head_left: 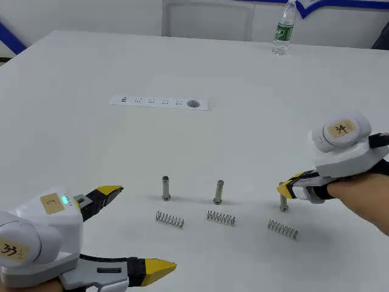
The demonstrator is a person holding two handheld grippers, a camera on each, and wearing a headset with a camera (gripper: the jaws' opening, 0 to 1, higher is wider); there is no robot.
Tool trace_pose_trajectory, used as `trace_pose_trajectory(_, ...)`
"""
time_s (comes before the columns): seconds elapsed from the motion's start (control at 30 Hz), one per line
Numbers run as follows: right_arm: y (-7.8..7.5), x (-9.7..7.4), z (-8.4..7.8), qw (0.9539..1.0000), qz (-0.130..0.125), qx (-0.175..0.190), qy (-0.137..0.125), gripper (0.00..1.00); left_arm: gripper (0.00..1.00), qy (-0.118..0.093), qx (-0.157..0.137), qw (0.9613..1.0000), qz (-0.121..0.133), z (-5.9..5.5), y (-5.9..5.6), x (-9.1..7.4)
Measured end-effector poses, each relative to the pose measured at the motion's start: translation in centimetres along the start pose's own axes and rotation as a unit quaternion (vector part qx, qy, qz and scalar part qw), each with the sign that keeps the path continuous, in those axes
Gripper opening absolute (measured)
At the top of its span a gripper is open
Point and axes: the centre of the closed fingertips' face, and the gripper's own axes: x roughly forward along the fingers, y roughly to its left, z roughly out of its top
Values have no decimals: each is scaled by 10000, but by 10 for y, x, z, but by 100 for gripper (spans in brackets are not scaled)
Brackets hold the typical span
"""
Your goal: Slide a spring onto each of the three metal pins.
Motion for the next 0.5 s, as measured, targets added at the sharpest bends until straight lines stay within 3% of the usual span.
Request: trace_pose_trajectory(0.5,0,-5,-5,9998,40,22,-197,9,100,-15,-19,10000,-15,0,-1,1)
